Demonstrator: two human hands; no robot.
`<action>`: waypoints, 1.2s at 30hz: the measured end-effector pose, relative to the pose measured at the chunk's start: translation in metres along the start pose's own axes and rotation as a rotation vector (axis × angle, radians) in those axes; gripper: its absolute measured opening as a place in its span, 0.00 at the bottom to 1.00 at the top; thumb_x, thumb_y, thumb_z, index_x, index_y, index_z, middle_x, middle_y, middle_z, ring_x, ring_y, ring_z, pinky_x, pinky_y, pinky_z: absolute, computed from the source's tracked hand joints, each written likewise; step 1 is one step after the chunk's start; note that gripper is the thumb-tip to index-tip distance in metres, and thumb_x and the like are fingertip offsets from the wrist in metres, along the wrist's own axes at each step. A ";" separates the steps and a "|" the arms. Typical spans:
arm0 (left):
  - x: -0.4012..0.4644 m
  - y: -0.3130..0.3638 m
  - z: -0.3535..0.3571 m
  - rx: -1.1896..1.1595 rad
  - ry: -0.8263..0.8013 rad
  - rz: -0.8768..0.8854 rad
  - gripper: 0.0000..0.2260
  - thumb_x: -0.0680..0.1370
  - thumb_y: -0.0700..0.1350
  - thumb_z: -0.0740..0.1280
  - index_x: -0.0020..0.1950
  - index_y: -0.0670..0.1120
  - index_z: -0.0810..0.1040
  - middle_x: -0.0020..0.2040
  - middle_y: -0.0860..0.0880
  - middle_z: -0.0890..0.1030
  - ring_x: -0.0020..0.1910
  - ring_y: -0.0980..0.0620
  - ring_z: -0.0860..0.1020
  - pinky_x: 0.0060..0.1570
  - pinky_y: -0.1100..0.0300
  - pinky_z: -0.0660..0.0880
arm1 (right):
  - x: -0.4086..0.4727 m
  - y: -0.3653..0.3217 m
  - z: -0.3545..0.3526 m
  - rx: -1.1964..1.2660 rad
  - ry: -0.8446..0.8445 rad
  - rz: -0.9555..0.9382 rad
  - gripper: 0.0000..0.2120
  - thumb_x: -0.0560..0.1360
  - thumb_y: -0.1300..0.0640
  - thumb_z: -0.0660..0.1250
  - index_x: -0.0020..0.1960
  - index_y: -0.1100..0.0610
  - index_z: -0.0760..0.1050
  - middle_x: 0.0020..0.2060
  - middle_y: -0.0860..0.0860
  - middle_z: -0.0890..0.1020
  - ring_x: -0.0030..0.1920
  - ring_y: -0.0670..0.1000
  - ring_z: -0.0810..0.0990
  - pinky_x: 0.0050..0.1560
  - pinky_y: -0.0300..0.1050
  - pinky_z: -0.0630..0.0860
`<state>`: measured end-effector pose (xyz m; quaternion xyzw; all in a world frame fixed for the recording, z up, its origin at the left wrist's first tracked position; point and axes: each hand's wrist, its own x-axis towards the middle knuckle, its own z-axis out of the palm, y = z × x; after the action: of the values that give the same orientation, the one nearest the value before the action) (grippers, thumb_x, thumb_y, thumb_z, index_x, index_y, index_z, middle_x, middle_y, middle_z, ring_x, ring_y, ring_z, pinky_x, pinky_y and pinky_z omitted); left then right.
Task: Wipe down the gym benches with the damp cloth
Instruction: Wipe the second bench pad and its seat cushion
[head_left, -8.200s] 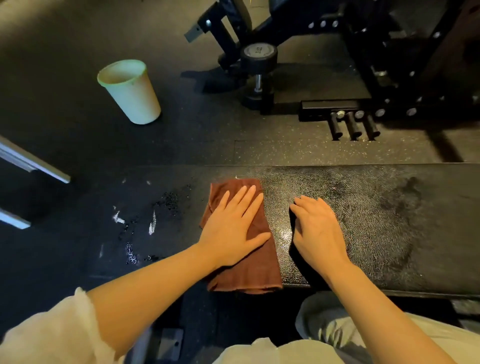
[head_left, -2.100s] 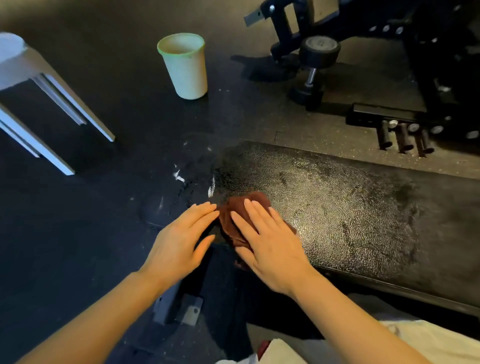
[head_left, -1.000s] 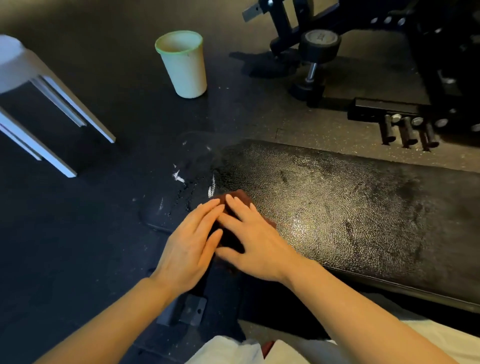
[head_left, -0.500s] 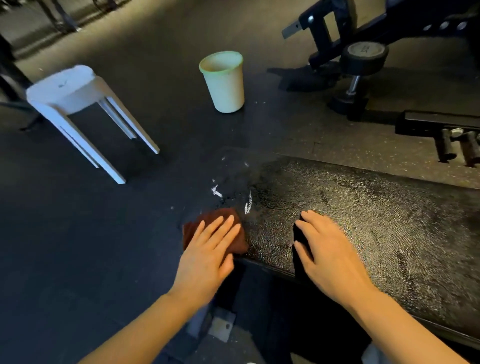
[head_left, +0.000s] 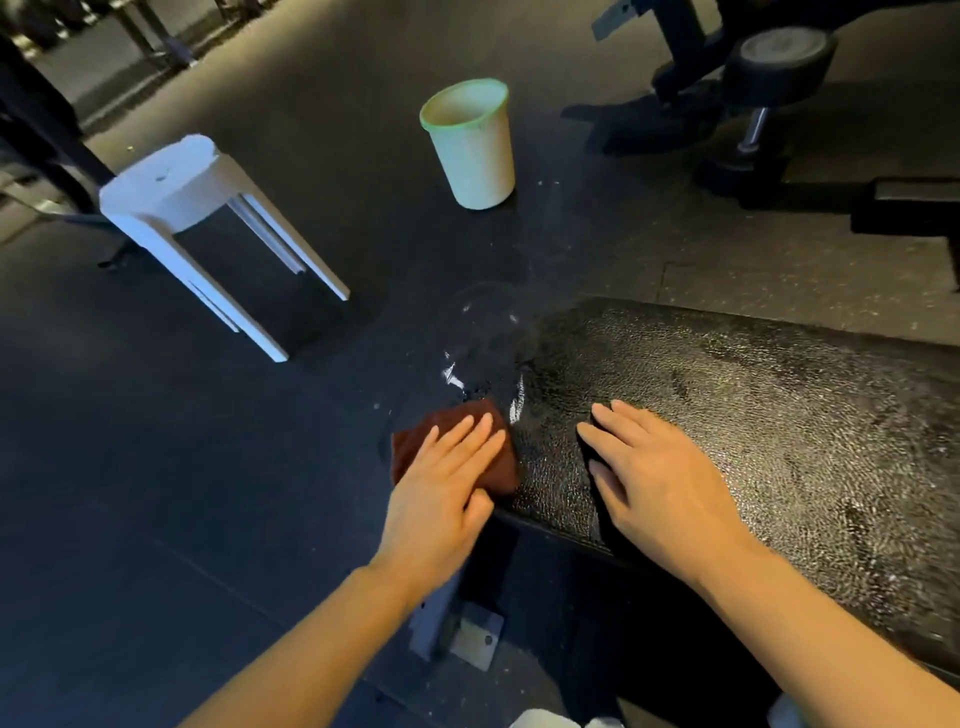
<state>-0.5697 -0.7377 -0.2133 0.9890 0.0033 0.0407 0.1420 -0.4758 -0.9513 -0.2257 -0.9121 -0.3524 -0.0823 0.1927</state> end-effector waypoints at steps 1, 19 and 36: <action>0.004 0.009 0.002 0.017 -0.004 -0.007 0.26 0.74 0.46 0.55 0.73 0.47 0.66 0.73 0.51 0.67 0.73 0.51 0.64 0.75 0.53 0.51 | -0.002 0.001 0.001 0.002 0.008 0.005 0.19 0.68 0.58 0.75 0.58 0.58 0.81 0.59 0.54 0.81 0.62 0.57 0.79 0.64 0.52 0.71; 0.039 0.035 0.006 0.029 -0.102 0.117 0.29 0.71 0.48 0.56 0.73 0.46 0.68 0.74 0.51 0.65 0.74 0.53 0.61 0.75 0.55 0.49 | -0.006 0.003 0.006 0.095 0.011 0.062 0.21 0.67 0.58 0.75 0.59 0.58 0.81 0.61 0.54 0.80 0.63 0.53 0.78 0.71 0.45 0.63; 0.062 0.034 0.010 0.118 -0.164 0.245 0.29 0.74 0.50 0.55 0.76 0.46 0.63 0.76 0.49 0.61 0.75 0.50 0.58 0.75 0.54 0.46 | 0.001 0.003 -0.010 0.105 -0.080 0.072 0.17 0.66 0.57 0.76 0.54 0.57 0.83 0.57 0.52 0.82 0.60 0.51 0.80 0.66 0.47 0.67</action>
<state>-0.5077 -0.7717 -0.2087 0.9886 -0.1267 -0.0237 0.0775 -0.4734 -0.9572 -0.2174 -0.9154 -0.3306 -0.0202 0.2289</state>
